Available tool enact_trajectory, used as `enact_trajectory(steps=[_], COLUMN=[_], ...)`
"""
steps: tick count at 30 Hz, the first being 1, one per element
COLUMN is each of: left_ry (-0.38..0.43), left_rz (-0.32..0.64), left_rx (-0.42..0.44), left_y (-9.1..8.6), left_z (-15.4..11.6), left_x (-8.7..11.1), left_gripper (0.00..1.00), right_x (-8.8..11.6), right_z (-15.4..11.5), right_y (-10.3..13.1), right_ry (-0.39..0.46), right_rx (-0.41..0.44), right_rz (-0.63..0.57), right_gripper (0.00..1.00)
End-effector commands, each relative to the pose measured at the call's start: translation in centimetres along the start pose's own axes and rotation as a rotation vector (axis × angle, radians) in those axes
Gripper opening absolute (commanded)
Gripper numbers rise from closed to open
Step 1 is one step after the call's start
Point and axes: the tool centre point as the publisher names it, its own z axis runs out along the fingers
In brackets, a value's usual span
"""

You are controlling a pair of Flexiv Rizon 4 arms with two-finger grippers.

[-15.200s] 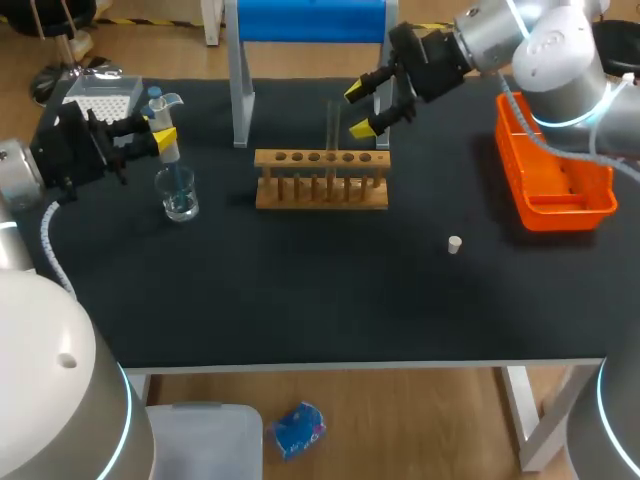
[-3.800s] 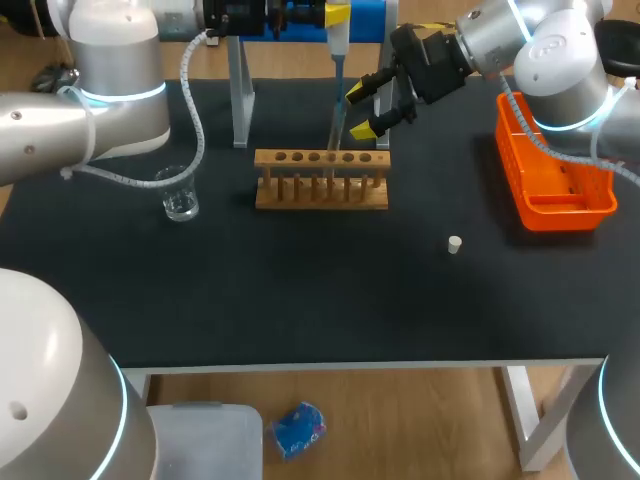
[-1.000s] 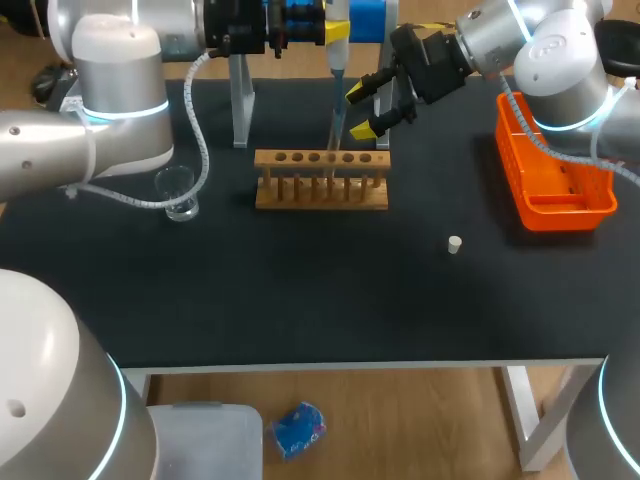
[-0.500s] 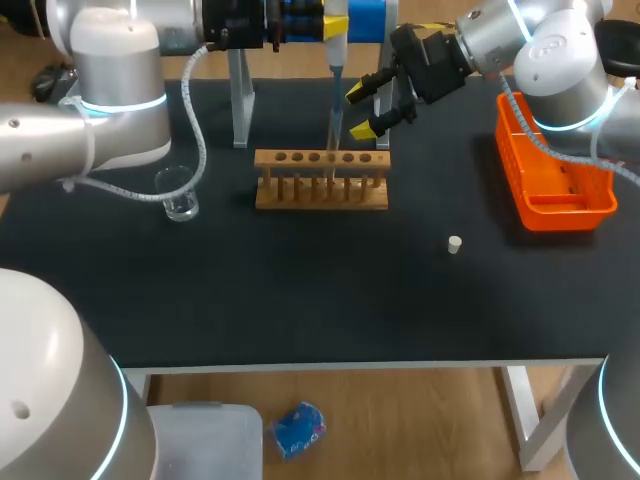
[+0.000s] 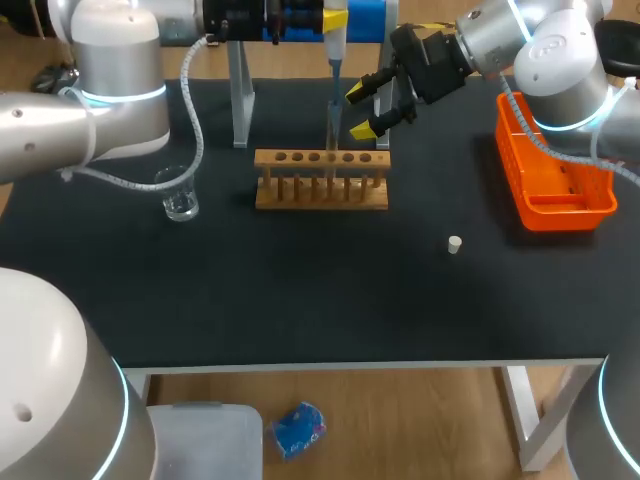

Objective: Invert the test tube, pick up the pipette, mount the tip to pipette, aspirate from beaker and dispense into the tube, eject the tip, return the pipette, and cap with the stopper.

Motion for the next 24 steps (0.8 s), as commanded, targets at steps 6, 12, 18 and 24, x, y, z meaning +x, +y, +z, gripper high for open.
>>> enact_trajectory(steps=[6, 12, 18, 24], left_ry=[0.004, 0.006, 0.006, 0.004], left_rz=[-0.002, -0.011, -0.009, -0.01], left_rx=[-0.003, -0.004, -0.005, -0.004], left_y=[-0.01, 0.21, 0.45, 0.68], left_z=[-0.21, -0.17, -0.1, -0.03], left_x=[-0.46, -0.52, -0.48, -0.51], left_gripper=[0.0, 0.0, 0.0, 0.0], right_x=[0.03, 0.03, 0.03, 0.03], right_z=[-0.13, -0.13, -0.13, -0.13], right_y=[0.05, 0.05, 0.05, 0.05], right_ry=[0.002, 0.002, 0.002, 0.002], right_rx=[0.004, 0.004, 0.004, 0.004], right_rz=[0.001, 0.001, 0.001, 0.001], right_gripper=[1.0, 1.0, 1.0, 1.0])
